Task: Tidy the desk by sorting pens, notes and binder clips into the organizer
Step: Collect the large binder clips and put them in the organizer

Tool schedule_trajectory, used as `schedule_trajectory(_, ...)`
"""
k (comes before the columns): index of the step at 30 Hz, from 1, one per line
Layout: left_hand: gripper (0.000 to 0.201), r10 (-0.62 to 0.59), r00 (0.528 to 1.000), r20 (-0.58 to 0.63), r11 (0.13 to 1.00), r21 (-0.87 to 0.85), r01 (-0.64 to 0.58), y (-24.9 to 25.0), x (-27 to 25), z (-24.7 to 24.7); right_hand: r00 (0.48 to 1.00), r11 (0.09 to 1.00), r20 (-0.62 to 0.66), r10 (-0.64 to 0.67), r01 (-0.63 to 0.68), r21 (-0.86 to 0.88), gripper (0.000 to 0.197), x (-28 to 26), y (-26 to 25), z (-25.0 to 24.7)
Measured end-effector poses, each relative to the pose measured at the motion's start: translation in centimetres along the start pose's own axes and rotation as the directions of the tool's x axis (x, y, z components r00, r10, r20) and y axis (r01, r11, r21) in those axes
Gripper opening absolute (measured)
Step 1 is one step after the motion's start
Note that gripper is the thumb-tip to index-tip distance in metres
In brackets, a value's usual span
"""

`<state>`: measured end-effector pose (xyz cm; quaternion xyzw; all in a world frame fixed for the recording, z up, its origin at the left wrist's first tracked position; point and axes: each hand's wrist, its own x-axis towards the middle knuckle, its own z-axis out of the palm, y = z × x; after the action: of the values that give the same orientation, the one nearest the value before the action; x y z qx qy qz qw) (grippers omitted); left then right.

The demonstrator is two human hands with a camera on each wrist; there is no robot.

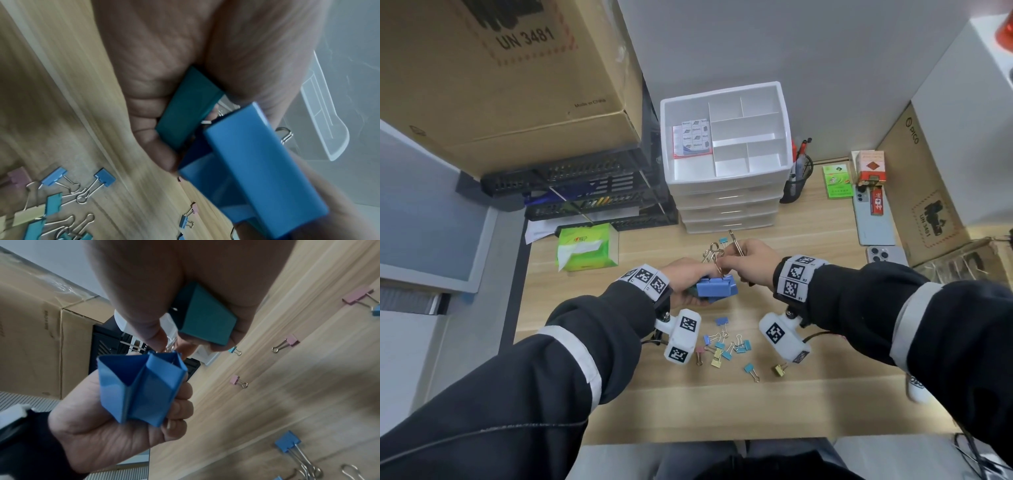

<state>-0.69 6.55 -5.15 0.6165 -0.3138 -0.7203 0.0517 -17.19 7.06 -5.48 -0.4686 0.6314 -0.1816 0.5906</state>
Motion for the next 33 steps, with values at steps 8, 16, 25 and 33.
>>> schedule_trajectory(8,0.004,0.003,1.0,-0.008,1.0,0.022,-0.003,0.0,0.0,0.3,0.998,0.996,-0.048,0.028,-0.024,0.086,0.006,0.1,-0.1,0.6)
schedule_trajectory(16,0.002,-0.017,1.0,0.02,1.0,0.003,0.017,0.0,-0.5,0.2,0.992,0.956,0.121,0.04,-0.073,0.284,0.017,0.1,0.3,0.1)
schedule_trajectory(25,0.01,0.036,0.999,-0.031,0.993,0.116,-0.032,0.0,-0.1,0.2,0.989,0.978,0.114,0.094,-0.114,0.176,0.027,0.8,0.8,-0.4)
schedule_trajectory(33,0.016,0.099,0.994,0.051,0.928,0.355,-0.111,-0.2,0.2,0.6,0.979,0.969,0.169,0.114,-0.147,0.201,0.035,0.8,1.3,0.0)
